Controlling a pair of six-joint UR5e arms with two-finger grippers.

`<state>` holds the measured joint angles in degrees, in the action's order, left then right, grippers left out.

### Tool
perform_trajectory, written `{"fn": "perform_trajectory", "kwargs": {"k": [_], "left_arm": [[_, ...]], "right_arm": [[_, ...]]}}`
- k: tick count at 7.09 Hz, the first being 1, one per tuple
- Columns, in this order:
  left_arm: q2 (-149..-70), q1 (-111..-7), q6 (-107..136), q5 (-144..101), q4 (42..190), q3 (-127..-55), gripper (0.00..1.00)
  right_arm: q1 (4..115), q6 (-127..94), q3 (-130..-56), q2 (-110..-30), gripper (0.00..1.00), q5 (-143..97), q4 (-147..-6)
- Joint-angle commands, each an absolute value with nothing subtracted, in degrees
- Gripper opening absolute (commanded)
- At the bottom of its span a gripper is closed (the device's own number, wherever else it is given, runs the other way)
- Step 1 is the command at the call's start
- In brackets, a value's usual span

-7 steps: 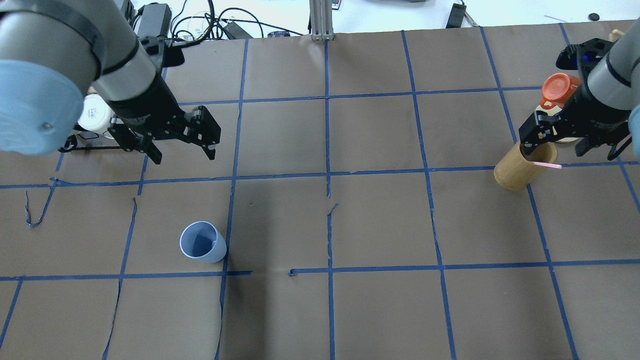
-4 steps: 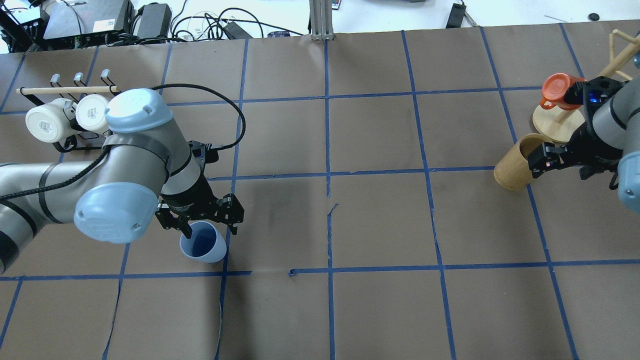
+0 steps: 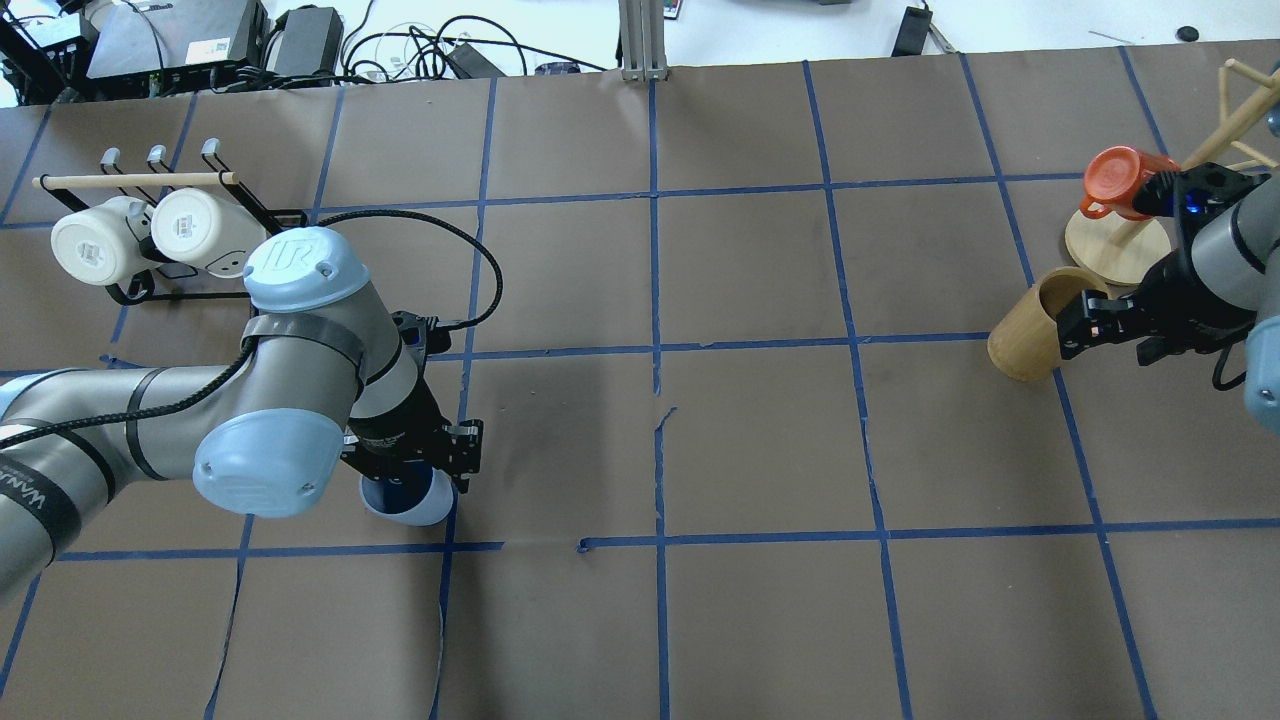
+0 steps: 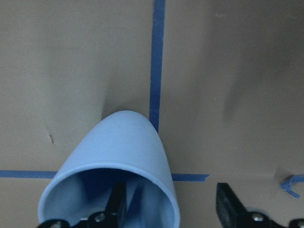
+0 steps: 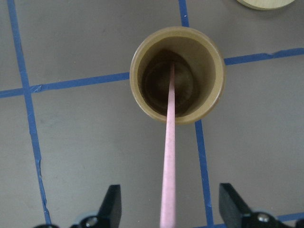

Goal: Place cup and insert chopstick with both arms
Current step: 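Grasp the blue cup with the left gripper while the right gripper grasps the pink chopstick, then carry the blue cup with the left gripper toward the table center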

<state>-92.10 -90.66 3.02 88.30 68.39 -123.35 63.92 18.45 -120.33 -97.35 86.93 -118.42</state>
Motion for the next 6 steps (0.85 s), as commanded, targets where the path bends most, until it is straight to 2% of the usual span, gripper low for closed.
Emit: {"fn": "perform_trajectory", "kwargs": {"k": [1, 2, 4, 6], "left_arm": [[-92.0, -90.7, 3.2, 88.3, 67.5, -122.9, 0.00], [-92.3, -90.8, 3.8, 88.3, 67.2, -121.6, 0.00], [-94.4, -94.2, 9.9, 87.3, 67.6, -113.5, 0.00], [-100.4, -103.5, 17.8, 86.8, 66.9, -106.2, 0.00]], "right_arm": [[63.9, 19.1, -120.4, -96.9, 0.74, 86.3, -120.7], [63.9, 19.1, -120.5, -96.9, 0.73, 86.9, -120.8], [63.9, 19.4, -120.5, -96.9, 0.49, 87.2, -120.5], [63.9, 21.9, -120.3, -96.9, 0.35, 87.2, -120.6]]}}
